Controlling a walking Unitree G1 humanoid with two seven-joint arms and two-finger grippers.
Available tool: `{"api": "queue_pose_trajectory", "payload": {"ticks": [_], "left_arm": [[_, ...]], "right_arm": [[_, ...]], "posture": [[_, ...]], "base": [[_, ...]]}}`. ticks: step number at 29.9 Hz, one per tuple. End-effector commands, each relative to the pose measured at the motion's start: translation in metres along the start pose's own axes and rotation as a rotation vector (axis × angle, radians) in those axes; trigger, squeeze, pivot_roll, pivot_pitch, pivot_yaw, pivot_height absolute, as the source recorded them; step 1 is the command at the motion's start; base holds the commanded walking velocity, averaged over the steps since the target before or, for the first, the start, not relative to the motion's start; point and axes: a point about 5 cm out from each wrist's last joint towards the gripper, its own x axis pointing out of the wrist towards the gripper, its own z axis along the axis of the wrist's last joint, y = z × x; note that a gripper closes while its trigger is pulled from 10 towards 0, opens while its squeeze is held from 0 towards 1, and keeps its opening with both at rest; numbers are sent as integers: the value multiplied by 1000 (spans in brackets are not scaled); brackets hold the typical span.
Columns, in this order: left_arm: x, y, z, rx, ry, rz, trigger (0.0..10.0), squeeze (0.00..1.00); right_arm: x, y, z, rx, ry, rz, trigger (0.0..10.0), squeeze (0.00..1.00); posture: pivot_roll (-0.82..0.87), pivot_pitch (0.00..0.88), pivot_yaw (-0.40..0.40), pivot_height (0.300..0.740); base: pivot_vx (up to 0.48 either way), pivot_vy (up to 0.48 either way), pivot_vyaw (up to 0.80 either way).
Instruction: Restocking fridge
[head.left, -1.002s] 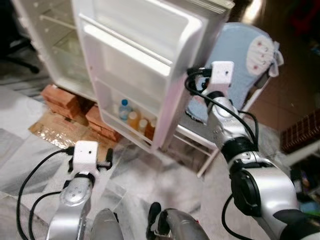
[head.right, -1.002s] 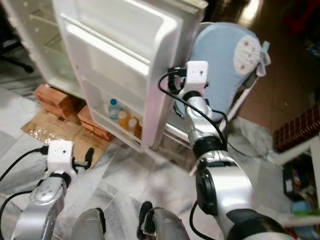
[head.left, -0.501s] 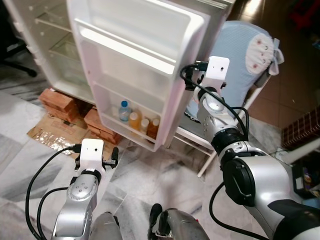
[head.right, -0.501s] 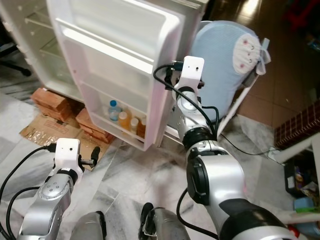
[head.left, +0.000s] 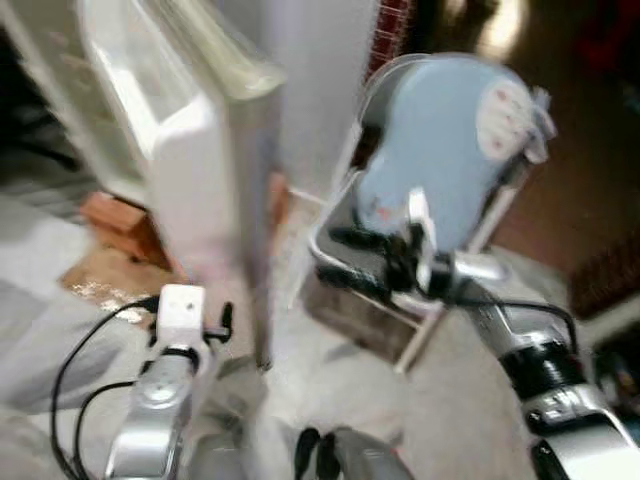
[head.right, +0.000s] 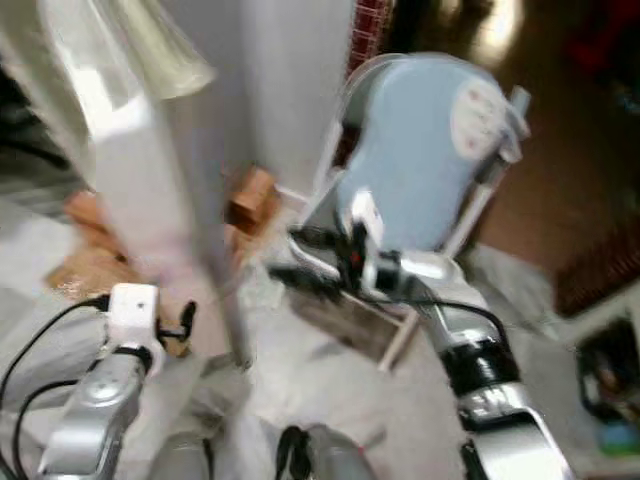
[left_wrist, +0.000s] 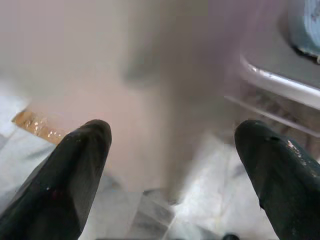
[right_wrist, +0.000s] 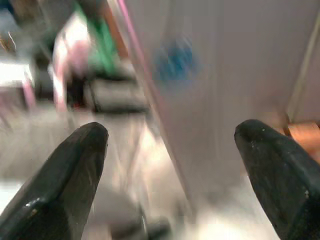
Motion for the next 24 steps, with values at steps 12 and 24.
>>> {"api": "queue_pose_trajectory", "payload": {"ticks": [12,24], "left_arm": [[-2,-2,-1,53,25,4,10000,0],[-3,5,-6,-71,55,46,10000,0]], "right_arm": [[-14,-17,-34,-205,362,-194,10000,0],[-15,-53,-19,-210,225,-745,10000,0]], "posture": [[141,72,-104,740],[139,73,-107,740]], "base": [[0,0,0],[0,0,0]]}}
